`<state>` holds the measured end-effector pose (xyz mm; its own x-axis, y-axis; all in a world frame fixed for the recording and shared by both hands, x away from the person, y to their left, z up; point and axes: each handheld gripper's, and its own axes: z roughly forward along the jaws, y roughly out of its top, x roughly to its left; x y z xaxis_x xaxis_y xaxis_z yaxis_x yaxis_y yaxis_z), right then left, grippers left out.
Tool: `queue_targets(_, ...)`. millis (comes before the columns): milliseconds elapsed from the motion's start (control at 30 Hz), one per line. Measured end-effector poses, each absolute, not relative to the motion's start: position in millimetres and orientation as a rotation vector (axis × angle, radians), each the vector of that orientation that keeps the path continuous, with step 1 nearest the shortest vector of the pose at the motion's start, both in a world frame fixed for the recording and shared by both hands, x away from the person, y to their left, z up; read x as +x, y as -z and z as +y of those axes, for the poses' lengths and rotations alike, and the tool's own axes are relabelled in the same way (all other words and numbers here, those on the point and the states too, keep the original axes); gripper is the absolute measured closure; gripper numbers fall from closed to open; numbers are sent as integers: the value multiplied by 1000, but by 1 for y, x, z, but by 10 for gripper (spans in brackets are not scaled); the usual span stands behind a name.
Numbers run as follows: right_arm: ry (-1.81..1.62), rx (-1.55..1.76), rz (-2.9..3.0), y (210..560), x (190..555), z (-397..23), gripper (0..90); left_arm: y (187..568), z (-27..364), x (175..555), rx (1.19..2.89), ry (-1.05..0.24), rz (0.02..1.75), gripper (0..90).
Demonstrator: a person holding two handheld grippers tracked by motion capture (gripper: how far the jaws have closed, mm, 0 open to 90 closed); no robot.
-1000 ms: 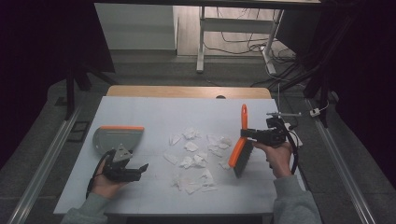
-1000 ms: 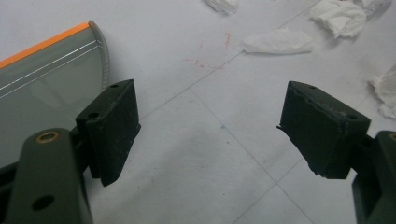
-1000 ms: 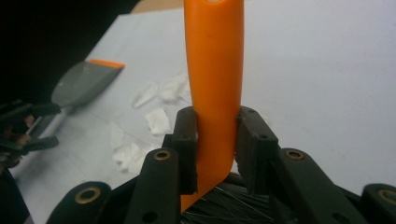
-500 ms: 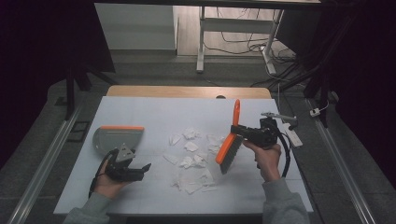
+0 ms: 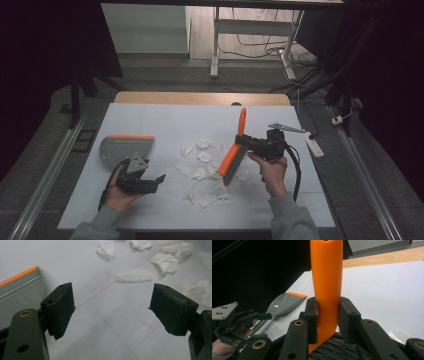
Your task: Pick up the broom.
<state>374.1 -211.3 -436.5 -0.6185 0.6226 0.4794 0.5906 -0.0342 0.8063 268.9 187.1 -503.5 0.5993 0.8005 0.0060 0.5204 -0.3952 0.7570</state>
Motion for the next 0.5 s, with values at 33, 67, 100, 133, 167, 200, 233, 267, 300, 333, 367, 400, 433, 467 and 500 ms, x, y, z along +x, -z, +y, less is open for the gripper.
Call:
queue_targets(33, -1793, 1367, 2149, 438, 373, -208, 706, 503, 184, 269, 2088, -479, 1029, 203)
queue_targets(67, -1802, 1374, 2133, 438, 372, -207, 706, 501, 180, 268, 2092, -476, 1016, 203)
queue_targets(100, -1802, 1374, 2133, 438, 372, -207, 706, 501, 177, 268, 2093, -474, 1008, 203)
queue_targets(133, -1808, 1378, 2125, 438, 371, -206, 706, 499, 173, 269, 2094, -471, 993, 203)
queue_targets(167, -1822, 1380, 2115, 439, 370, -203, 705, 497, 170, 269, 2094, -464, 982, 203)
queue_targets(200, -1827, 1381, 2114, 440, 369, -202, 705, 496, 166, 269, 2089, -458, 972, 204)
queue_targets(233, -1826, 1380, 2111, 441, 369, -200, 705, 495, 163, 270, 2085, -447, 962, 205)
queue_targets(267, -1825, 1382, 2107, 442, 369, -199, 705, 493, 160, 271, 2086, -443, 951, 205)
queue_targets(300, -1825, 1382, 2107, 442, 369, -199, 705, 492, 156, 271, 2085, -437, 939, 205)
queue_targets(333, -1825, 1381, 2109, 442, 368, -198, 706, 491, 152, 272, 2086, -436, 927, 206)
queue_targets(367, -1825, 1381, 2103, 443, 368, -197, 706, 490, 149, 272, 2086, -430, 915, 207)
queue_targets(400, -1830, 1383, 2100, 444, 367, -196, 706, 489, 145, 273, 2087, -426, 904, 207)
queue_targets(433, -1834, 1382, 2090, 444, 366, -194, 705, 489, 141, 273, 2086, -423, 895, 209)
queue_targets(467, -1834, 1382, 2090, 444, 366, -194, 705, 489, 138, 273, 2081, -414, 888, 209)
queue_targets(500, -1836, 1384, 2077, 445, 366, -192, 705, 489, 134, 273, 2078, -403, 879, 214)
